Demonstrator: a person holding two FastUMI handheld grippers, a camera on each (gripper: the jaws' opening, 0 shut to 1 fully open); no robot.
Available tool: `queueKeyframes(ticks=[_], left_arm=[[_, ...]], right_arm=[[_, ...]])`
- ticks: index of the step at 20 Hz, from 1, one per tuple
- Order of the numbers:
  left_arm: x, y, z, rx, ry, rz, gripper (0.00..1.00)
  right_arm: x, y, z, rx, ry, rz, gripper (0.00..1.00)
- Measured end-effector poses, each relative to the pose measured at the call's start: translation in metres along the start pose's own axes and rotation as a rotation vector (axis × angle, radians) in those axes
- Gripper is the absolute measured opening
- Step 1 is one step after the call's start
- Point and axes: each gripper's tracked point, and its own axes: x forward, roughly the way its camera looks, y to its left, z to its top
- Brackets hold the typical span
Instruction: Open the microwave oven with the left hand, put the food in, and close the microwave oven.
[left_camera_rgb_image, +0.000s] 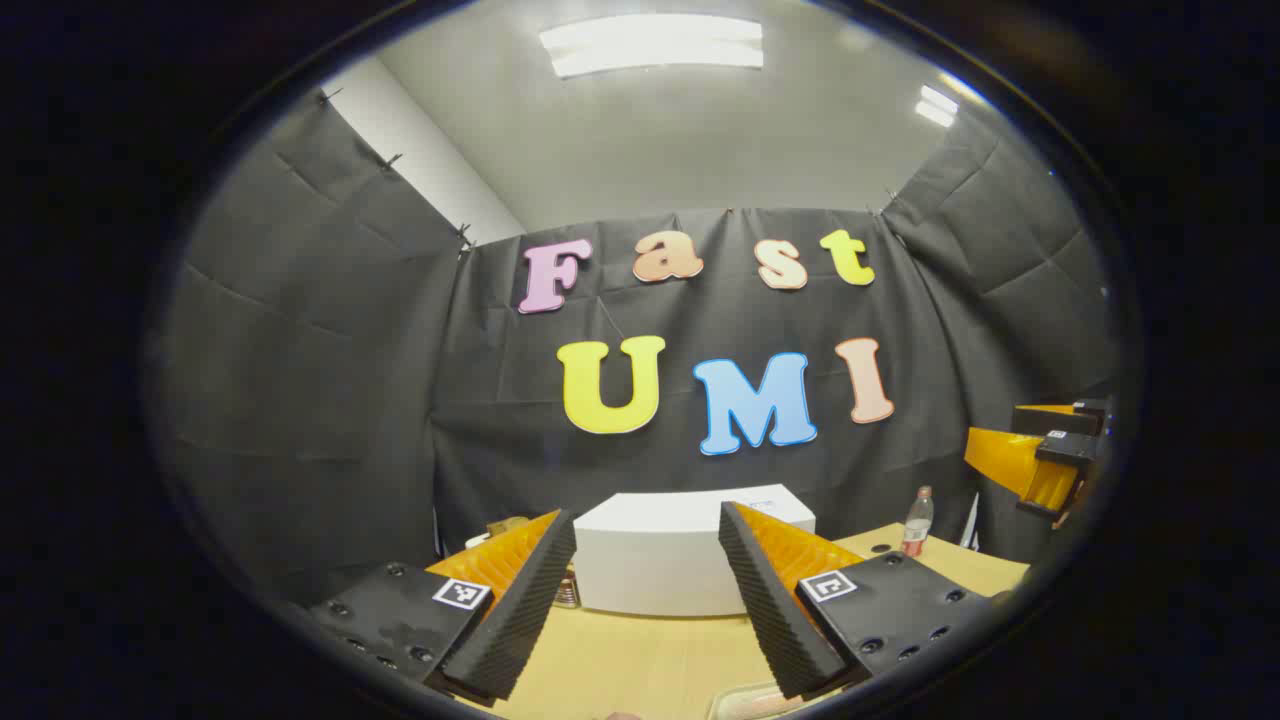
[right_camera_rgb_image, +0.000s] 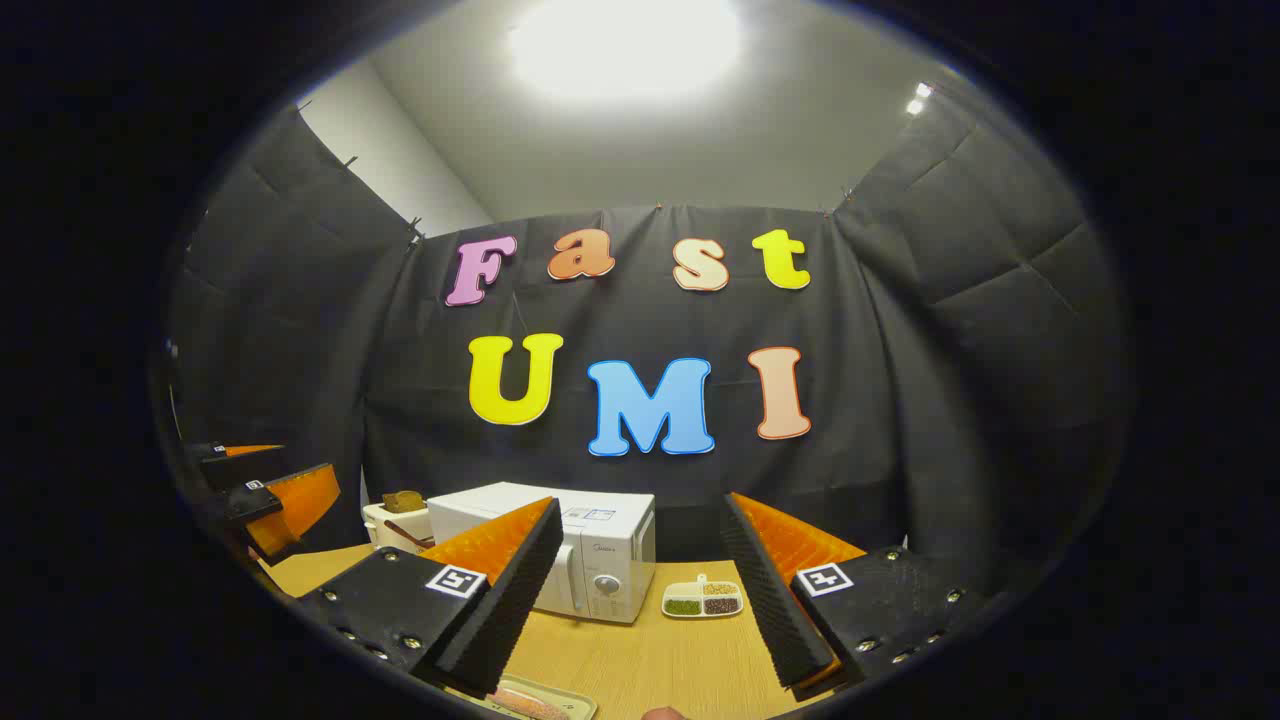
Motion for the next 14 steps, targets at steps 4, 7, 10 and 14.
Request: queueKeyframes(ticks=[4, 7, 10, 14], left_arm=[[0.002, 0.000, -0.001, -0.017, 0.010, -0.005, 0.99], [0.001, -0.001, 0.000, -0.020, 0.011, -0.013, 0.99], [0.001, -0.002, -0.001, -0.021, 0.013, -0.024, 1.00], [0.006, -0.011, 0.001, -0.021, 0.010, -0.039, 0.99]], right_arm=[[-0.001, 0.000, 0.002, -0.018, -0.007, -0.004, 0.97], [-0.003, 0.000, -0.003, -0.035, -0.003, -0.001, 0.97], [-0.003, -0.002, -0.004, -0.037, -0.001, -0.007, 0.97], [-0.003, -0.005, -0.007, -0.045, 0.006, -0.008, 0.97]])
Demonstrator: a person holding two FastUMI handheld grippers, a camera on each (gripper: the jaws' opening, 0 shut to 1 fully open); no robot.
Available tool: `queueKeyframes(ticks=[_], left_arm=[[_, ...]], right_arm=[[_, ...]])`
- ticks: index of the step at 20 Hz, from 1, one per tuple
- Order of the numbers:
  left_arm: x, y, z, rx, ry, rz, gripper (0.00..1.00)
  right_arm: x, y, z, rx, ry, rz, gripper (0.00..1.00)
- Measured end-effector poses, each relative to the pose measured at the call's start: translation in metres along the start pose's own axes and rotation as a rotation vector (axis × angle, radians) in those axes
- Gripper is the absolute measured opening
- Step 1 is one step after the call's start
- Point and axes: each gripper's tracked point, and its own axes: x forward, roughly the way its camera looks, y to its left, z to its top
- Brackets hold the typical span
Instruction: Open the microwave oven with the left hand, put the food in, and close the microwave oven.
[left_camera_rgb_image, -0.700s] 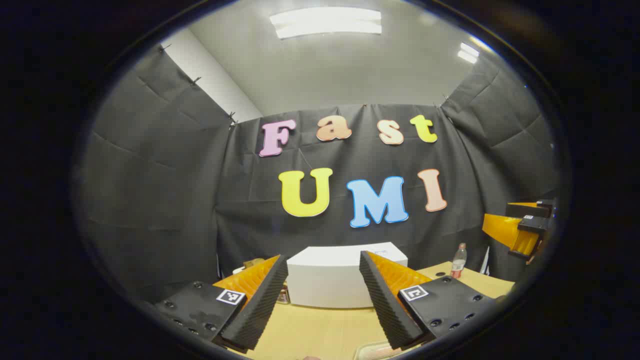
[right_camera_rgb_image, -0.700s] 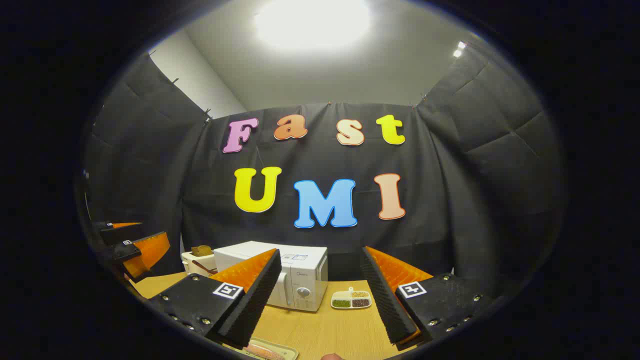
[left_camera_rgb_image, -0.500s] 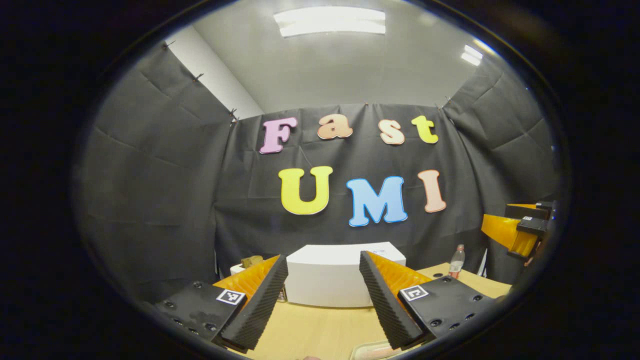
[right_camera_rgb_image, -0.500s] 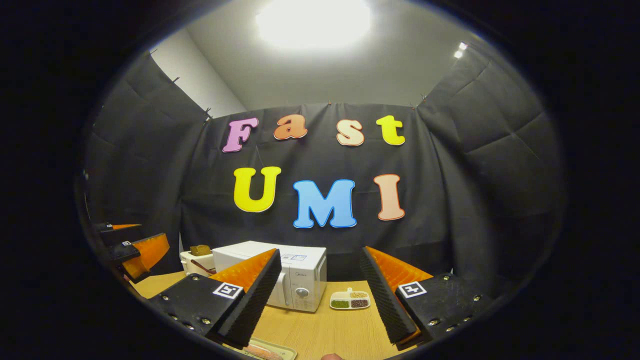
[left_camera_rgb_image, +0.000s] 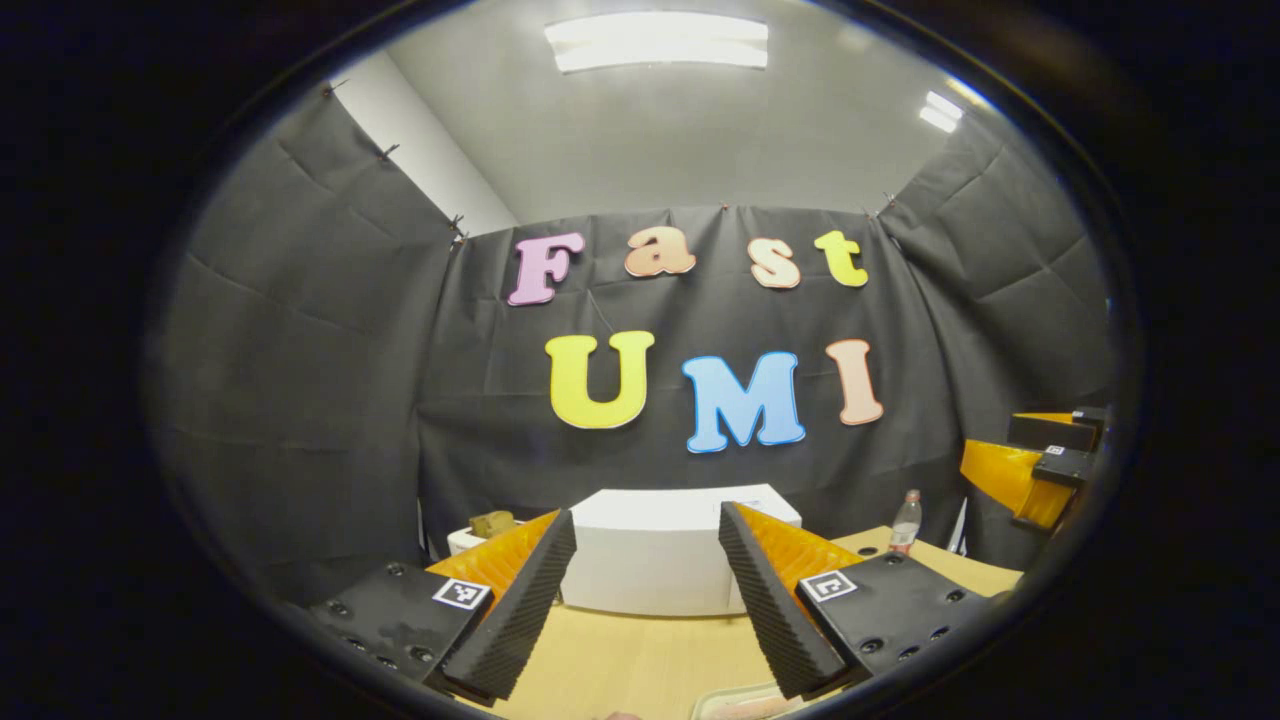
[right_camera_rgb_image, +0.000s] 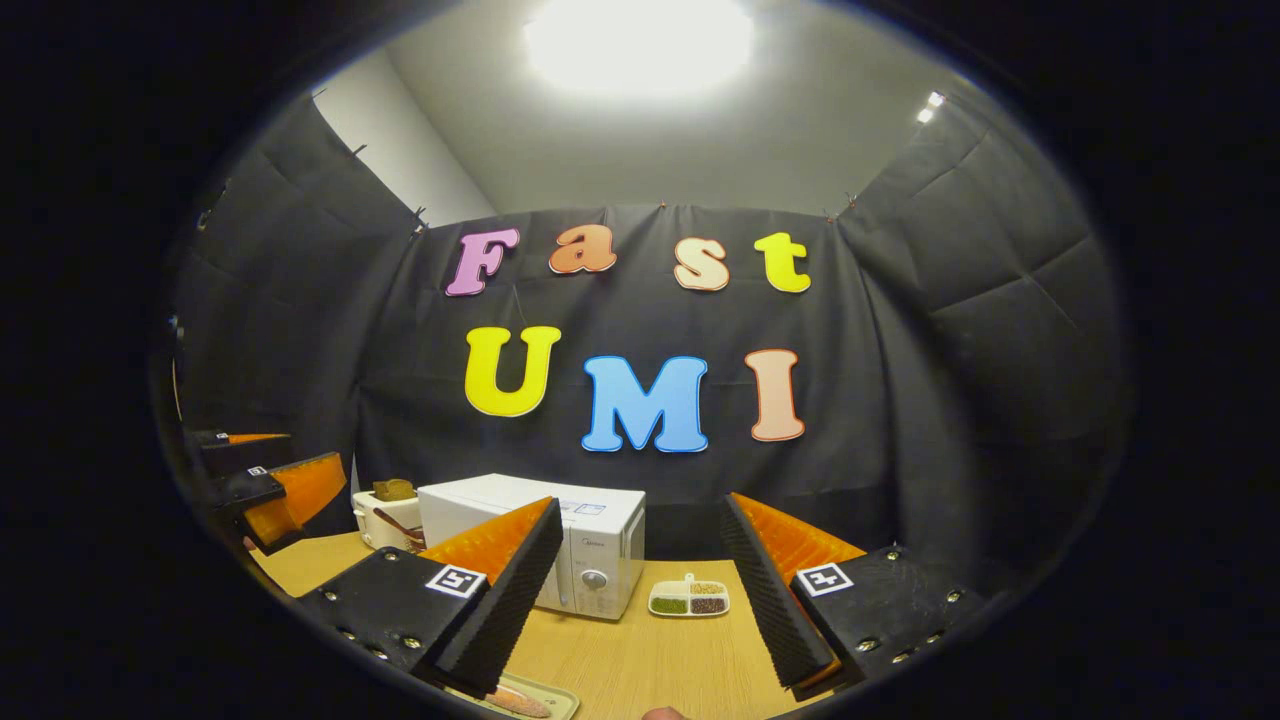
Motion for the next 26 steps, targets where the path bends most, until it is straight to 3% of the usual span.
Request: queueKeyframes(ticks=[6, 13, 19, 24, 26], left_arm=[[0.019, -0.010, -0.002, -0.020, -0.009, 0.009, 0.99], [0.074, -0.022, -0.009, -0.028, -0.028, -0.001, 0.99], [0.139, -0.048, -0.029, -0.033, -0.034, -0.090, 0.97], [0.186, -0.075, -0.079, -0.043, 0.028, -0.169, 1.00], [0.203, -0.084, -0.101, -0.038, 0.058, -0.192, 0.95]], right_arm=[[-0.001, -0.005, 0.000, -0.002, -0.006, 0.016, 0.97], [0.005, -0.011, -0.003, -0.005, -0.004, 0.041, 0.97], [0.025, -0.016, -0.011, -0.005, 0.007, -0.026, 0.97], [0.040, -0.024, -0.016, -0.043, 0.020, -0.115, 0.97], [0.043, -0.026, -0.019, -0.059, 0.028, -0.144, 0.97]])
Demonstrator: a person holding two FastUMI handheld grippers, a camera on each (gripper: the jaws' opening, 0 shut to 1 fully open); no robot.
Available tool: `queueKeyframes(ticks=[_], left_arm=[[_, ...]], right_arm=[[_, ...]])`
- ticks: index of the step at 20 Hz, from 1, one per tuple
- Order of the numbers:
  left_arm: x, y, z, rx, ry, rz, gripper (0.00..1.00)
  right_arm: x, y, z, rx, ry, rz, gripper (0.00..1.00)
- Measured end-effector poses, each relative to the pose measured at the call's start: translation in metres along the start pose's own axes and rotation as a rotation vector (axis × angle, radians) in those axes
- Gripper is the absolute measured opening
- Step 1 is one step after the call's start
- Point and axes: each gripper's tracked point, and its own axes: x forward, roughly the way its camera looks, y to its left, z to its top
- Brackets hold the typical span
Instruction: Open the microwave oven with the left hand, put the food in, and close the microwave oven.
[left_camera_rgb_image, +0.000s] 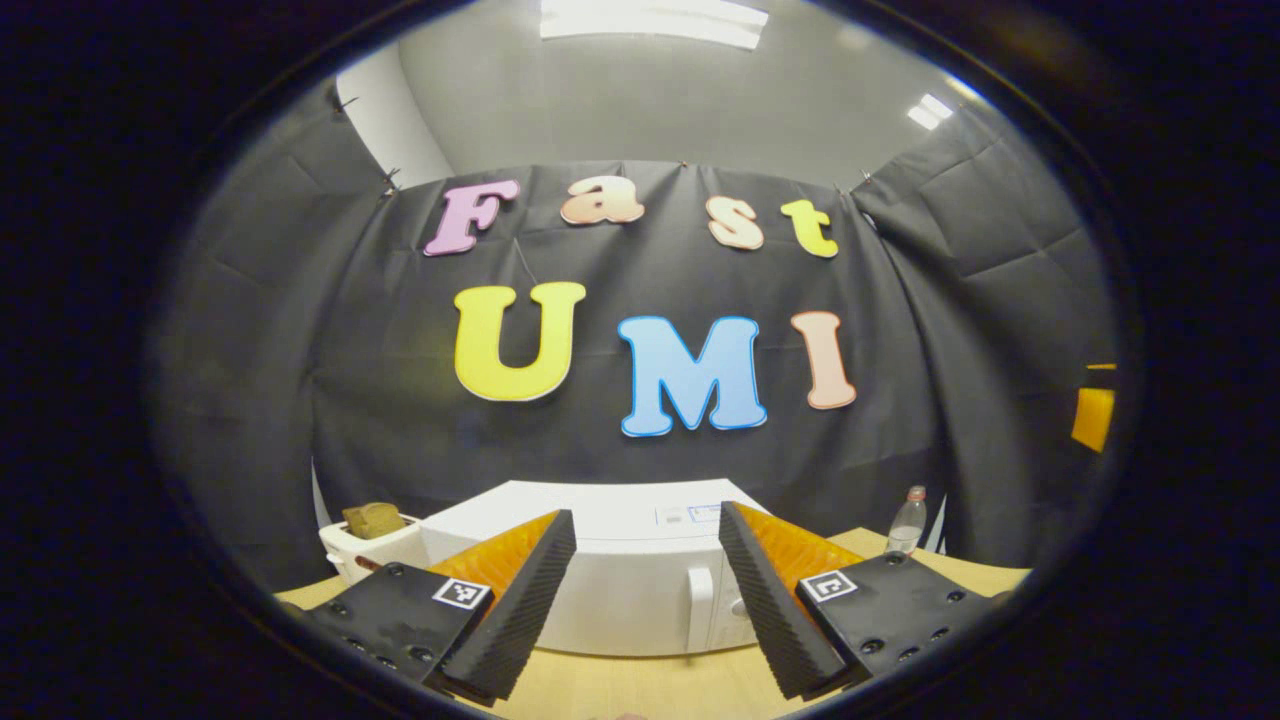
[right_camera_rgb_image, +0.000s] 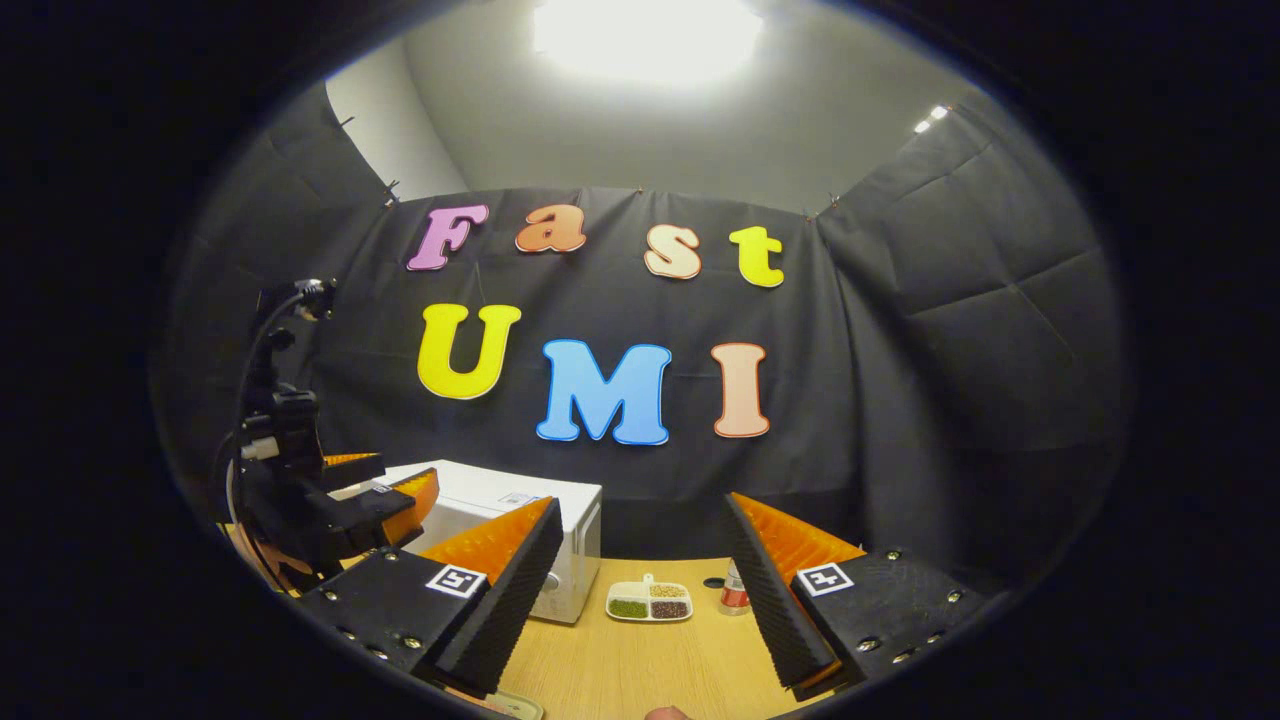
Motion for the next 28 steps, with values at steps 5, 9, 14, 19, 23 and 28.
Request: queueKeyframes(ticks=[5, 9, 14, 19, 23, 28], left_arm=[[0.034, -0.017, -0.055, -0.016, 0.086, -0.051, 0.97], [0.056, -0.028, -0.095, -0.005, 0.152, -0.077, 0.97], [0.077, -0.041, -0.139, 0.013, 0.229, -0.097, 0.94], [0.089, -0.048, -0.179, 0.021, 0.316, -0.098, 0.85], [0.095, -0.055, -0.186, 0.033, 0.323, -0.117, 0.66], [0.099, -0.059, -0.185, 0.044, 0.330, -0.125, 0.38]], right_arm=[[0.004, -0.005, -0.010, -0.028, 0.038, -0.060, 0.97], [0.002, -0.013, -0.016, -0.066, 0.066, -0.103, 0.97], [-0.004, -0.021, -0.019, -0.091, 0.092, -0.144, 0.97], [-0.013, -0.026, -0.018, -0.130, 0.090, -0.171, 0.97], [-0.019, -0.032, -0.019, -0.144, 0.101, -0.186, 0.97], [-0.027, -0.035, -0.016, -0.173, 0.090, -0.183, 0.97]])
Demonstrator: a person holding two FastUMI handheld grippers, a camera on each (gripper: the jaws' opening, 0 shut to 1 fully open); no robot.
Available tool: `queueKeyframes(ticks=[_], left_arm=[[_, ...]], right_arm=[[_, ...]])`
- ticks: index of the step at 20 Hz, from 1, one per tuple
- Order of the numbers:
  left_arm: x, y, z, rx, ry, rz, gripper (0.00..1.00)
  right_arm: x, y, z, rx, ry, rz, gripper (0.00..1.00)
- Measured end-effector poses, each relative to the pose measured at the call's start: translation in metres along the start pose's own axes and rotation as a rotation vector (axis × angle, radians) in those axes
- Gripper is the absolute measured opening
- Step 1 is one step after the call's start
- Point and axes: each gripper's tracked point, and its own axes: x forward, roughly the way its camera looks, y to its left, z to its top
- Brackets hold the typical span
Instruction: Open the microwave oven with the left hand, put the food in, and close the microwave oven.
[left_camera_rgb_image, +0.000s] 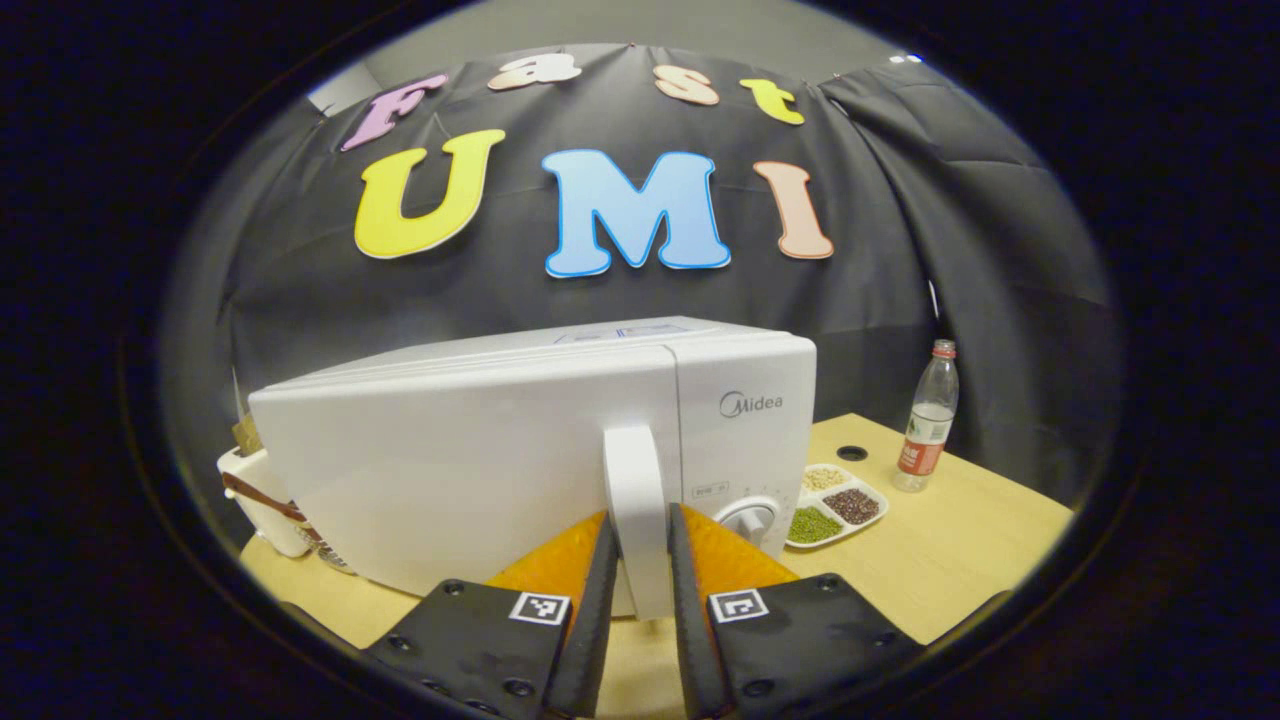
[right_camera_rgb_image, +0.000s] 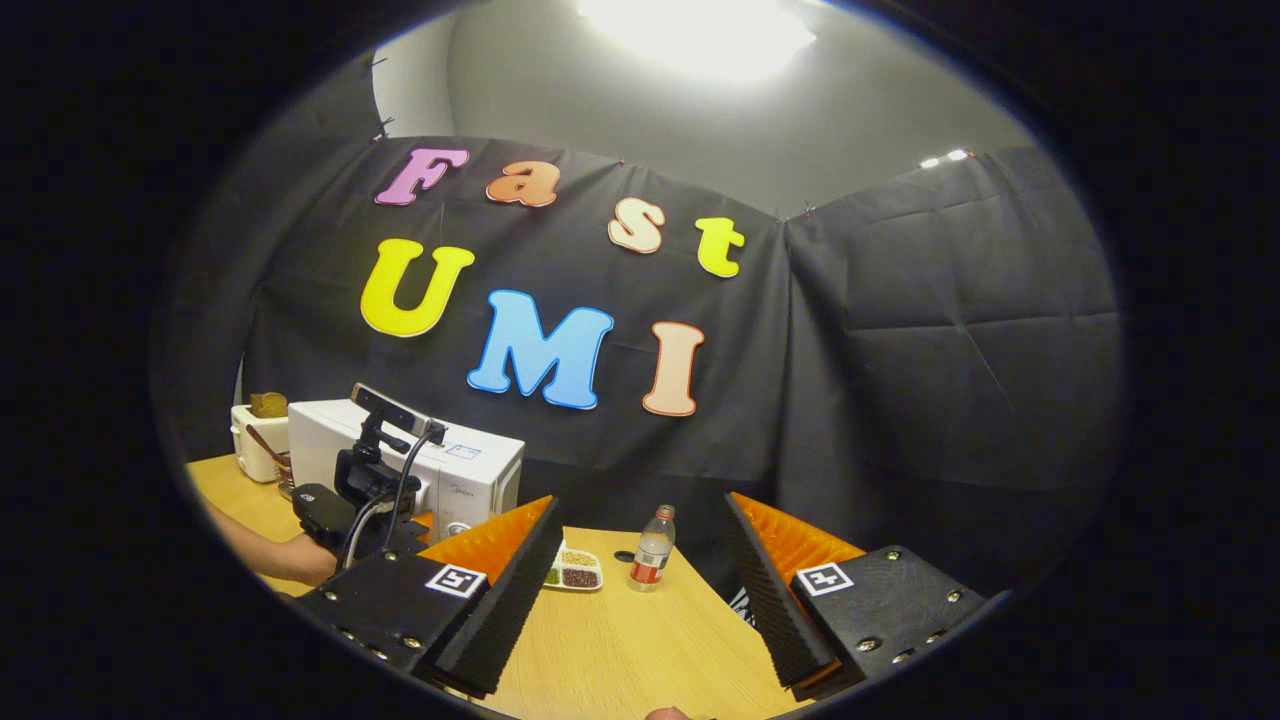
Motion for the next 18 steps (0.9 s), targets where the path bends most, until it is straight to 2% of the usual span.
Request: queueKeyframes(ticks=[6, 11, 14, 18], left_arm=[[-0.002, 0.001, -0.001, -0.043, 0.025, 0.005, 0.14], [-0.004, 0.002, 0.000, -0.081, 0.056, 0.014, 0.12], [-0.004, 0.002, 0.002, -0.079, 0.064, 0.040, 0.11], [-0.028, 0.005, -0.008, -0.153, 0.081, 0.097, 0.09]], right_arm=[[-0.003, 0.002, -0.004, 0.021, 0.003, 0.030, 0.97], [-0.003, -0.005, -0.004, 0.041, -0.019, 0.057, 0.97], [-0.002, -0.014, -0.007, 0.056, -0.023, 0.067, 0.97], [0.001, -0.032, -0.011, 0.062, -0.020, 0.073, 0.97]])
